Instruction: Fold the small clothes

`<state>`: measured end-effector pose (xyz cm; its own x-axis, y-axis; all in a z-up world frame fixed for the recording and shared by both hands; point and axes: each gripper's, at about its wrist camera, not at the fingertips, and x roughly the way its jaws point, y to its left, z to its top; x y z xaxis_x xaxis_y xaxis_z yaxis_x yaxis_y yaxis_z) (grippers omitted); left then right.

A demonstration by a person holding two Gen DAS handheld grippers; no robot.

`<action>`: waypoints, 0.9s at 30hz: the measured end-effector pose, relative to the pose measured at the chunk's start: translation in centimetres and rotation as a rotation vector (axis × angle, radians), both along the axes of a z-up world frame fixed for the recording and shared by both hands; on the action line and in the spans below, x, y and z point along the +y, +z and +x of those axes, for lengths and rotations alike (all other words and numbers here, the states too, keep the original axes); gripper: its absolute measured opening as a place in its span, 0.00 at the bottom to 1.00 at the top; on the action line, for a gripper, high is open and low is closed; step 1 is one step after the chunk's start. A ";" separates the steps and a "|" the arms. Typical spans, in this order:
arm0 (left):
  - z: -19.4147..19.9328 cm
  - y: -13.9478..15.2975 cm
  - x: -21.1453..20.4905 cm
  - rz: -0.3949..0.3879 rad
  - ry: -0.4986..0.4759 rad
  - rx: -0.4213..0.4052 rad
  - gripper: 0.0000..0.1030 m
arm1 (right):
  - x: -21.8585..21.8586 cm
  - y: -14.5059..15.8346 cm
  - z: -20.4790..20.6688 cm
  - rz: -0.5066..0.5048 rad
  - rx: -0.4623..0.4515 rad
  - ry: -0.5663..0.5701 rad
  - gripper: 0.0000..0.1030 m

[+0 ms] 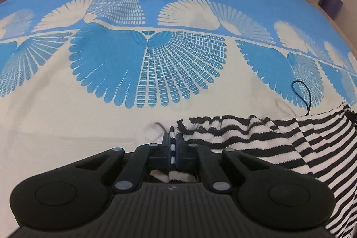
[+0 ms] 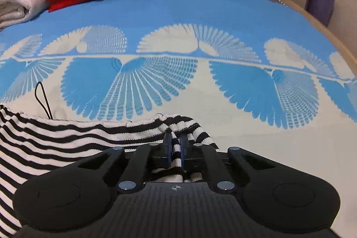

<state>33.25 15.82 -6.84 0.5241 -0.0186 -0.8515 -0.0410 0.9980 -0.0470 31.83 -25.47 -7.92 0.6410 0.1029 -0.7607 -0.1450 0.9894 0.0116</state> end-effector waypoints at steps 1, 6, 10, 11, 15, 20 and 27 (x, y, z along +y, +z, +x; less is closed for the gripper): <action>0.1 -0.1 0.1 -0.007 0.000 0.000 0.04 | -0.1 -0.2 0.2 0.005 0.005 -0.004 0.06; 0.1 2.0 0.8 -0.011 0.060 -0.140 0.01 | -0.2 1.2 0.5 0.054 -0.051 -0.053 0.02; 0.1 3.1 0.8 -0.004 0.090 -0.226 0.01 | 0.0 2.6 0.6 0.060 -0.153 -0.093 0.02; 0.6 2.5 0.5 0.014 0.090 -0.200 0.01 | 0.2 2.1 0.9 0.051 -0.130 -0.090 0.02; 1.5 -1.1 -0.2 0.107 0.050 -0.071 0.03 | 1.4 -0.8 2.1 -0.041 -0.020 -0.050 0.04; 0.6 -0.5 -1.9 0.199 -0.006 -0.059 0.05 | 2.8 -2.1 1.7 -0.166 -0.011 0.038 0.09; -2.9 3.9 0.7 0.101 -0.020 0.100 0.58 | -2.0 3.8 -1.2 0.051 0.024 -0.045 0.40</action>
<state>30.34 16.51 -2.94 0.4365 0.0605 -0.8977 -0.0208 0.9981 0.0572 30.64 -27.46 -4.12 0.6272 0.1132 -0.7706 -0.0989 0.9929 0.0654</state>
